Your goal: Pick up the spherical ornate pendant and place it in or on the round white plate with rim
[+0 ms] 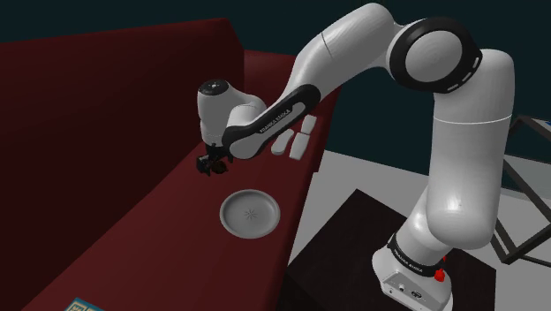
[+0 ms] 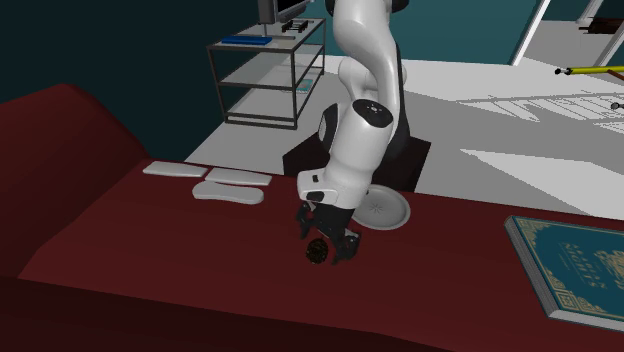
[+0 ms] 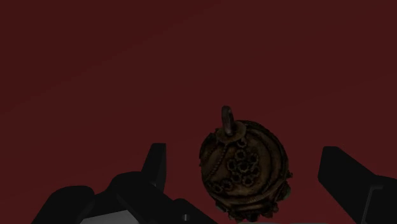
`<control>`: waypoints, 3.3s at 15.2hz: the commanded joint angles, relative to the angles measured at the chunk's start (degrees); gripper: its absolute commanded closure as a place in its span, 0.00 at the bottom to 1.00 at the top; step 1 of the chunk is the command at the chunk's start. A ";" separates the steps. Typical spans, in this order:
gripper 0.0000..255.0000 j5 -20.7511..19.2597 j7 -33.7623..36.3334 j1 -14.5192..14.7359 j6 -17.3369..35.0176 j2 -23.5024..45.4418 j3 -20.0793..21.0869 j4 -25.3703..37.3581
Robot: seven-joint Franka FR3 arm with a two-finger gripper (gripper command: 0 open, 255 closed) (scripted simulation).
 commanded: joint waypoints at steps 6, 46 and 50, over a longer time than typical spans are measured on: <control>1.00 -0.02 0.02 0.01 0.02 0.02 -0.01 0.00; 1.00 14.50 1.72 3.34 -4.78 -31.66 8.29 -25.68; 1.00 16.09 3.91 5.15 -3.46 -34.98 9.68 -30.46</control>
